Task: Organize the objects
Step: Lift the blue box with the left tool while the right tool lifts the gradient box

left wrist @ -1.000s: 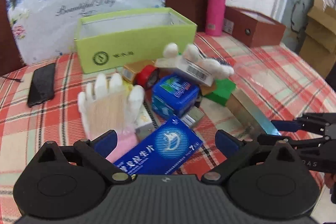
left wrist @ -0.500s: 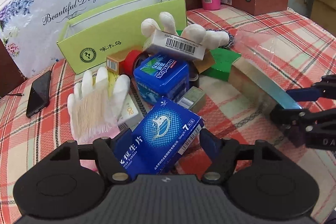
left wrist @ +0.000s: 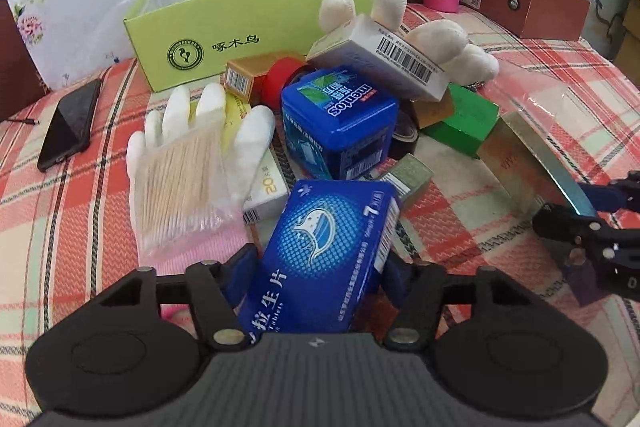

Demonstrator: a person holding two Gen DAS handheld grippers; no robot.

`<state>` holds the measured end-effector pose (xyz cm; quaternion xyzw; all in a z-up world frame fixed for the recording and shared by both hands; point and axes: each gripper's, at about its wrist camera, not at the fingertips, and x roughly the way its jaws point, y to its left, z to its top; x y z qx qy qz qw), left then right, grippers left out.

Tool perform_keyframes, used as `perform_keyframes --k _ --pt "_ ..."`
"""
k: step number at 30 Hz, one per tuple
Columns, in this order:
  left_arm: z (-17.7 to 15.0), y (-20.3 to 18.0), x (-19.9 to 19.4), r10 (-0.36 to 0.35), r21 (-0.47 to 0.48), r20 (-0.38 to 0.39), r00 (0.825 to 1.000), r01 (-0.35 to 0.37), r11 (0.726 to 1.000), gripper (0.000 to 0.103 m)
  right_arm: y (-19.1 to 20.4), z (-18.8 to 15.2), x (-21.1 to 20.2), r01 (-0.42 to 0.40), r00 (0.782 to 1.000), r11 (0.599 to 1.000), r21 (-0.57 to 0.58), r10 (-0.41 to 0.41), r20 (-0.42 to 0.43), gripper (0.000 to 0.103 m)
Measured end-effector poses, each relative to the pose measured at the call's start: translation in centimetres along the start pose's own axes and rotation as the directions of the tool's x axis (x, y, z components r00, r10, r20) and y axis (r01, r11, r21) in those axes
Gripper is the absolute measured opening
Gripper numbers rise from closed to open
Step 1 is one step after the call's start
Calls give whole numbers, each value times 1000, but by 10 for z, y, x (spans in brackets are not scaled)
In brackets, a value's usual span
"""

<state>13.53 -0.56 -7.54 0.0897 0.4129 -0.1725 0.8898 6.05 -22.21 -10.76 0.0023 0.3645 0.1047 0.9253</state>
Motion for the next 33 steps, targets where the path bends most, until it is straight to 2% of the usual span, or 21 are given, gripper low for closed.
perform_keyframes --k 1,3,6,9,14,17,24,25,33 --pt "-1 0 -2 -12 -13 -3 1000 11 1000 63 -1 0 -1 -13 1000 1000 17 13 -1 22" --pt "-4 1 -6 -37 -51 -22 999 35 998 63 -3 -2 -4 -41 999 999 34 42 -17 22" --pt "-9 -2 -14 -84 -79 -23 996 82 993 63 -5 -5 -13 -148 989 986 77 150 -18 21" --pt "-11 -6 -19 -105 -90 -13 994 104 991 63 0 -4 -12 -110 993 993 37 111 -27 22" --pt "-15 -4 -12 -43 -86 -23 999 41 996 64 1 -1 -7 -76 997 996 35 77 -26 26" --pt "-14 1 -13 -51 -97 -20 998 49 994 62 3 1 -5 -62 998 998 20 62 -20 29" --pt "-15 1 -15 -41 -83 -21 999 39 996 59 6 -1 8 -64 996 998 26 66 -58 28" --pt "-15 0 -15 -39 -82 -21 999 37 996 59 6 -2 9 -60 996 998 26 61 -57 22" --pt "-14 2 -20 -15 -96 -17 1000 14 995 58 7 4 -4 -103 994 994 21 103 -24 21"
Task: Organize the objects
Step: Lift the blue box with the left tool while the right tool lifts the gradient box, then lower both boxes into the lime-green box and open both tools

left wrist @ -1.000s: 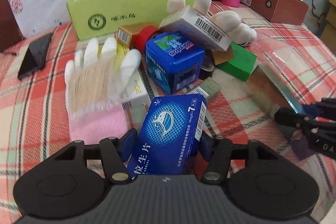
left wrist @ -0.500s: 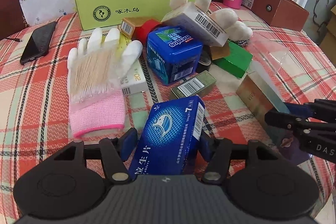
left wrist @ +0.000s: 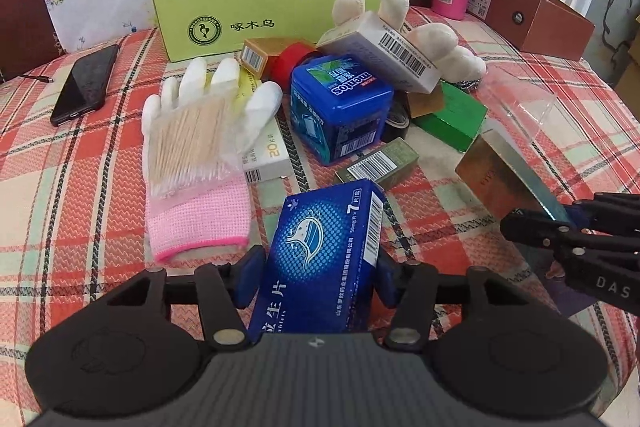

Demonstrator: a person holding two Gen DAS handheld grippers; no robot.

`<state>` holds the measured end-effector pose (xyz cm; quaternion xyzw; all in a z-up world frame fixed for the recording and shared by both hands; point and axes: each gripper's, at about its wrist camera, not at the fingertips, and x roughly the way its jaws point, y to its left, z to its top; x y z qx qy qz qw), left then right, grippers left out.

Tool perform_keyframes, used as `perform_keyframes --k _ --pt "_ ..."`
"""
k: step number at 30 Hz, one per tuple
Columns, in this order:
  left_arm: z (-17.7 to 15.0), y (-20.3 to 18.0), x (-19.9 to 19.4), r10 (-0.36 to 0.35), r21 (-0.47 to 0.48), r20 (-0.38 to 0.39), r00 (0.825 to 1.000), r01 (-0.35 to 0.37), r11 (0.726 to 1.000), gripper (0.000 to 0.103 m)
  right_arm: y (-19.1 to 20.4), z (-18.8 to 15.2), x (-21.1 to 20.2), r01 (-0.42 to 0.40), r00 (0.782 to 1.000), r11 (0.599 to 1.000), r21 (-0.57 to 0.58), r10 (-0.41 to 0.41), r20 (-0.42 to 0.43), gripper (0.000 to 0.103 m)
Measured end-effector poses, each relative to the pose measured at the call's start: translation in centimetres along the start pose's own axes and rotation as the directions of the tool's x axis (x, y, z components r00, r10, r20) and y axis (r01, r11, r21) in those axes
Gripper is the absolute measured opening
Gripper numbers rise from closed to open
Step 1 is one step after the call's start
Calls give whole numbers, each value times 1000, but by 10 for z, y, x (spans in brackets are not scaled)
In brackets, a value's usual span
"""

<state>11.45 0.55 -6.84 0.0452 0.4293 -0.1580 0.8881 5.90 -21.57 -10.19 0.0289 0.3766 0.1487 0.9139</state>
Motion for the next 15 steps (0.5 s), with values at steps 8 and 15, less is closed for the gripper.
perform_keyframes --k 8,15 --pt "7 0 -19 67 -4 36 997 -67 998 58 1 15 -19 -104 994 993 48 102 49 21" --pt "21 7 -46 59 -31 106 993 -56 998 58 6 40 -39 -160 980 987 24 156 124 21"
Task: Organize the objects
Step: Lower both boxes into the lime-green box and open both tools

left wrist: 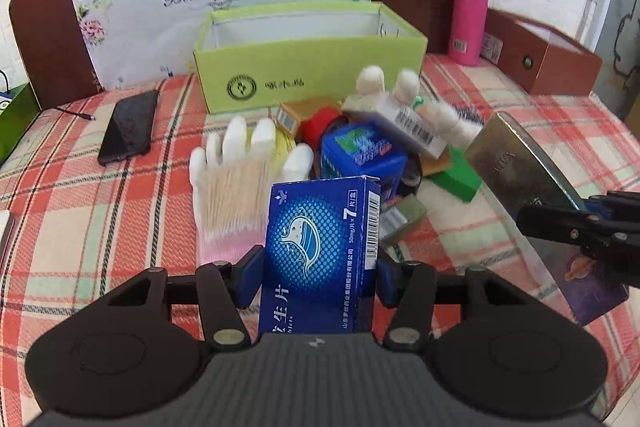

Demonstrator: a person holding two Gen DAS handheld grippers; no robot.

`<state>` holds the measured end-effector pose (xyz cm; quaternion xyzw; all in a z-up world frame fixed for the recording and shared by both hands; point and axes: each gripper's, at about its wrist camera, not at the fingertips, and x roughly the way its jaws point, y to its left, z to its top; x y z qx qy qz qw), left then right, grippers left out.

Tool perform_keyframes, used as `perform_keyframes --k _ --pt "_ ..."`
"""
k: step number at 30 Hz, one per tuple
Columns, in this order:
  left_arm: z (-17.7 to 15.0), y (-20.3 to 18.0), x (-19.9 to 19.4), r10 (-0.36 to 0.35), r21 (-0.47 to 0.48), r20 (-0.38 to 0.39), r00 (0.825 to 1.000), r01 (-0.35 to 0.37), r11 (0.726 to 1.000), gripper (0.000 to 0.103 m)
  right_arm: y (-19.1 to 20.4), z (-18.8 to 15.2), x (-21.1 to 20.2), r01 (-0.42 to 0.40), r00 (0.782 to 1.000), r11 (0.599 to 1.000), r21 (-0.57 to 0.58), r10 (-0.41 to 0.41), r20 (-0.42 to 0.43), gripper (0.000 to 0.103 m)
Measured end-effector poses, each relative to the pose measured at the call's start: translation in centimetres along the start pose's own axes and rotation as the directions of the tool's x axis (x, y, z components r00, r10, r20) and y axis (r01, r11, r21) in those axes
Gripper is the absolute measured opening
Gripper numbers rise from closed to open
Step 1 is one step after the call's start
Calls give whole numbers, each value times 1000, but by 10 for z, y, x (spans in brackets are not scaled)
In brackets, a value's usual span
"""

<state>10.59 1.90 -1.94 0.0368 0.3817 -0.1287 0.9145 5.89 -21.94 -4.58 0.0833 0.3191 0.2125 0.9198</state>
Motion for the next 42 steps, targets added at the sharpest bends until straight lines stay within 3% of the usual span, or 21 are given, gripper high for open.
perform_keyframes --k 7,11,23,29,37,38,39,40,41,42 --pt "53 19 -19 -62 -55 92 994 67 996 58 2 58 4 -6 996 998 -64 11 90 21" --pt "95 27 -11 -28 -56 134 991 35 998 58 -3 97 24 0 992 998 -70 9 124 21" --pt "201 44 68 -5 -164 184 983 36 986 58 -41 185 148 12 993 1000 -5 -11 121 21" --pt "225 57 115 18 -195 203 979 23 980 58 -61 196 207 52 988 997 -51 -44 147 21" --pt "224 73 168 29 -229 163 986 9 973 58 -72 188 258 98 990 989 -114 -86 108 22" --pt "223 74 172 21 -229 157 987 15 973 60 -74 186 261 102 991 988 -113 -91 98 22" --pt "221 75 177 9 -227 141 990 23 974 69 -77 184 264 99 993 989 -110 -90 79 22" --pt "219 76 182 0 -227 117 993 27 973 74 -81 181 266 87 995 991 -101 -82 58 31" --pt "216 77 185 2 -231 100 995 22 973 77 -86 179 265 84 996 993 -88 -81 42 49" --pt "212 79 188 8 -234 90 996 13 972 77 -90 177 263 93 995 993 -77 -91 35 58"
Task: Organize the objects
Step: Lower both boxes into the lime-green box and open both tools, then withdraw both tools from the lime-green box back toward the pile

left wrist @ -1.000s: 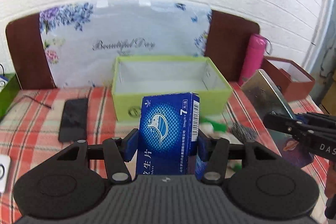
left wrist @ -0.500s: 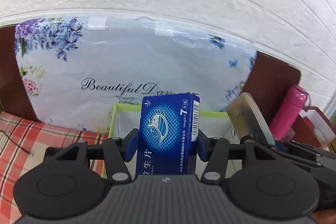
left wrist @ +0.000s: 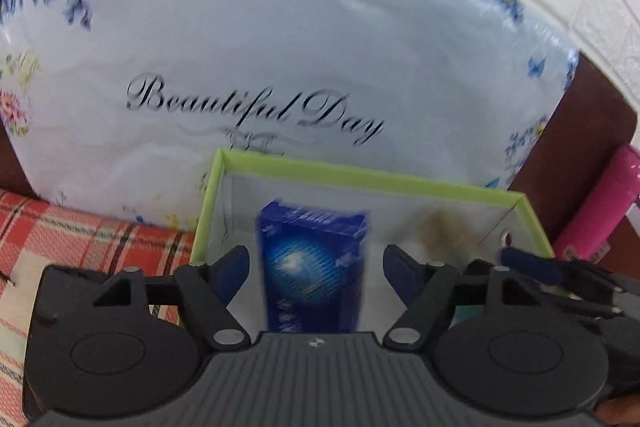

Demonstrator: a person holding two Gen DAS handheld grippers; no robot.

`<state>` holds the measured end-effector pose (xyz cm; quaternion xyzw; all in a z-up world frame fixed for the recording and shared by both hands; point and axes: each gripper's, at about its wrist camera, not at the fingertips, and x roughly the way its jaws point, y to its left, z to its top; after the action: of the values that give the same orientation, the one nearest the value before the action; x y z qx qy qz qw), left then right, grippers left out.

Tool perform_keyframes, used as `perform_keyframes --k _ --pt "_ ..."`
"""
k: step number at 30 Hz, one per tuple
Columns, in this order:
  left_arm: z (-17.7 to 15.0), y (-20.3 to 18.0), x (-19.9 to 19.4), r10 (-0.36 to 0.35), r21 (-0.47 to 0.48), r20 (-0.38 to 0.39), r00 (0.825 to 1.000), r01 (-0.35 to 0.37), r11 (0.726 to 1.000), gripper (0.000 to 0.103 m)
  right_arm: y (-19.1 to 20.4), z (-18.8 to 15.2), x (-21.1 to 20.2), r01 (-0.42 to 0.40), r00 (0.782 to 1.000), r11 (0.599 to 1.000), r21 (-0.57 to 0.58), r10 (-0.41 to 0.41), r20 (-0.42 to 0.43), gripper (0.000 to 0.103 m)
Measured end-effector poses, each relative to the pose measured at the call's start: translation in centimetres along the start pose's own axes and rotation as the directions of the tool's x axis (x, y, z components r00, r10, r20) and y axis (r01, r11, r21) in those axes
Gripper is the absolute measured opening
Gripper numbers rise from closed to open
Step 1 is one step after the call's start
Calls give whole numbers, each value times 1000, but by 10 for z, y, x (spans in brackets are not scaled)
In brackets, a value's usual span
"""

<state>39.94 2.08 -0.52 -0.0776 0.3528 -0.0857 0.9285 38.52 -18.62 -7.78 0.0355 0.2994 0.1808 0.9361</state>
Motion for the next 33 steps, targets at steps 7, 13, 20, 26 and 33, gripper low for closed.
perform_keyframes --k 7,13,20,26,33 --pt "-14 -16 3 65 115 4 998 -65 991 83 10 -2 -6 -48 986 987 -154 21 -168 78" --pt "-46 -23 -15 84 187 -20 996 -79 979 83 24 -6 -6 -18 961 984 -177 -32 -276 80" --pt "-72 -21 -38 54 141 -43 998 -48 989 83 26 -14 -28 -55 939 964 -259 -38 -341 78" --pt "-94 -26 -61 3 73 -48 999 0 997 83 19 -24 -49 -44 938 952 -302 -65 -340 79" --pt "-77 -29 -72 45 38 33 998 -46 998 83 8 -16 -78 5 984 979 -206 -42 -175 85"
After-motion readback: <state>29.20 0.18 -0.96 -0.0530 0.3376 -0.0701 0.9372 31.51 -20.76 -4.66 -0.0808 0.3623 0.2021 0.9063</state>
